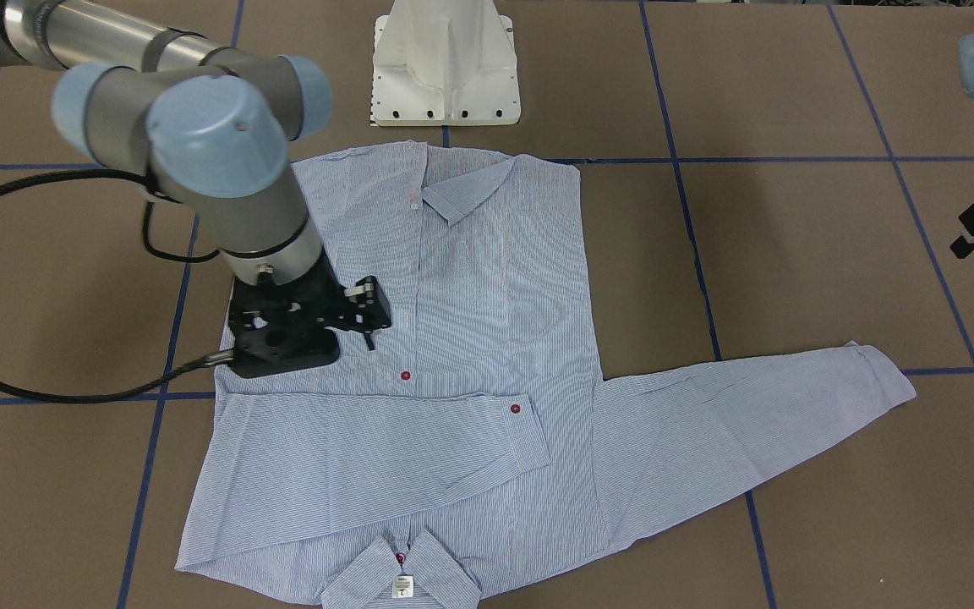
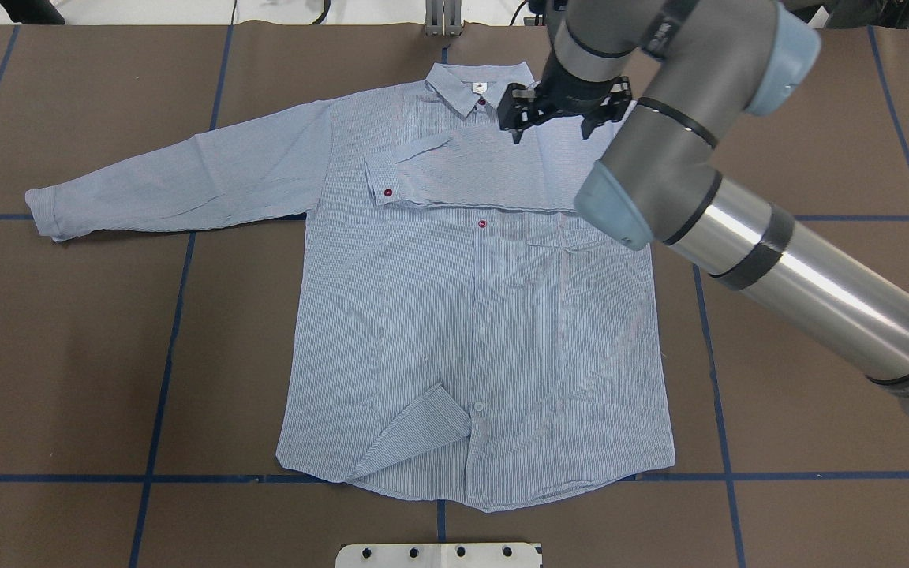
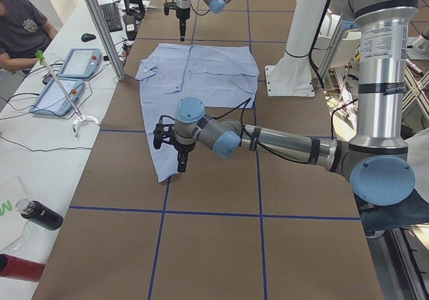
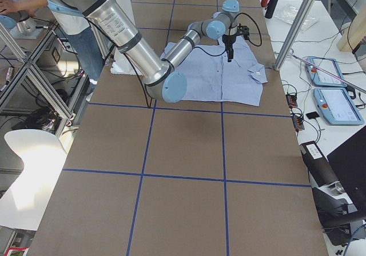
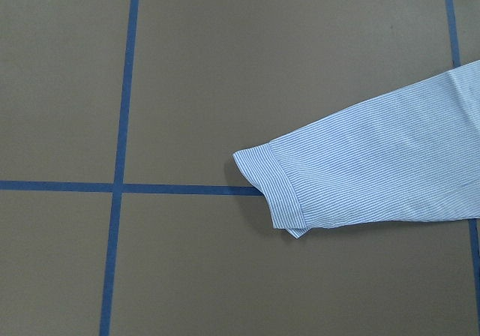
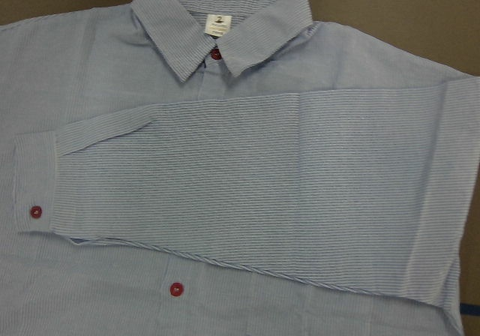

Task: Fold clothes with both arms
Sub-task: 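Release the sleeve and raise the right gripper back toward its side, then lower the left gripper and grasp the cuff of the other sleeve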

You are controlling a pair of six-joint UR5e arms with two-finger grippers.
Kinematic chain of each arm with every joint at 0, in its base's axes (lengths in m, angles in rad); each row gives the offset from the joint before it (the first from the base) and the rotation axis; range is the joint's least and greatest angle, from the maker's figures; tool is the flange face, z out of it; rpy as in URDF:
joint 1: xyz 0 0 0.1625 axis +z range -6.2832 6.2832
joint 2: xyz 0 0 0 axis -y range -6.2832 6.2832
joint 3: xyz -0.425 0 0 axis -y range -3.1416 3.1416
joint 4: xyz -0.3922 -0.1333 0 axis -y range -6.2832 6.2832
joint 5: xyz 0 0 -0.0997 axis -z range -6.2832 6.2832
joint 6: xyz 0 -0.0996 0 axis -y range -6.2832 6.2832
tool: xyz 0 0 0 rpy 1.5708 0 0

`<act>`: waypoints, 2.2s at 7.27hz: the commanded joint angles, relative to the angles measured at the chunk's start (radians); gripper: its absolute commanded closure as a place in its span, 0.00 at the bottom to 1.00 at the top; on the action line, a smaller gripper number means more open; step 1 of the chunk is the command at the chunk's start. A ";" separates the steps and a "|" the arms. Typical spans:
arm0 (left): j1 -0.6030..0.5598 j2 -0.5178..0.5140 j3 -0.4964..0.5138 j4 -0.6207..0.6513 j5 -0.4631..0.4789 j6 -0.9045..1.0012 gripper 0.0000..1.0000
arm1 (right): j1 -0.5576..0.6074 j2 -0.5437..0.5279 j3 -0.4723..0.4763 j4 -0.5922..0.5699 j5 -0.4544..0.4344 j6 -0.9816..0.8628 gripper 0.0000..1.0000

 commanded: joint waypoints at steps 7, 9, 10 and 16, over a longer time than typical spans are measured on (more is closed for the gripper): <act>0.146 -0.280 0.513 -0.390 0.173 -0.411 0.14 | 0.129 -0.162 0.190 -0.203 0.067 -0.220 0.00; 0.182 -0.279 0.511 -0.390 0.172 -0.447 0.24 | 0.126 -0.160 0.187 -0.203 0.067 -0.218 0.00; 0.216 -0.280 0.511 -0.391 0.173 -0.495 0.26 | 0.124 -0.160 0.185 -0.203 0.066 -0.218 0.00; 0.219 -0.259 0.518 -0.391 0.173 -0.486 0.30 | 0.109 -0.148 0.208 -0.211 0.066 -0.184 0.00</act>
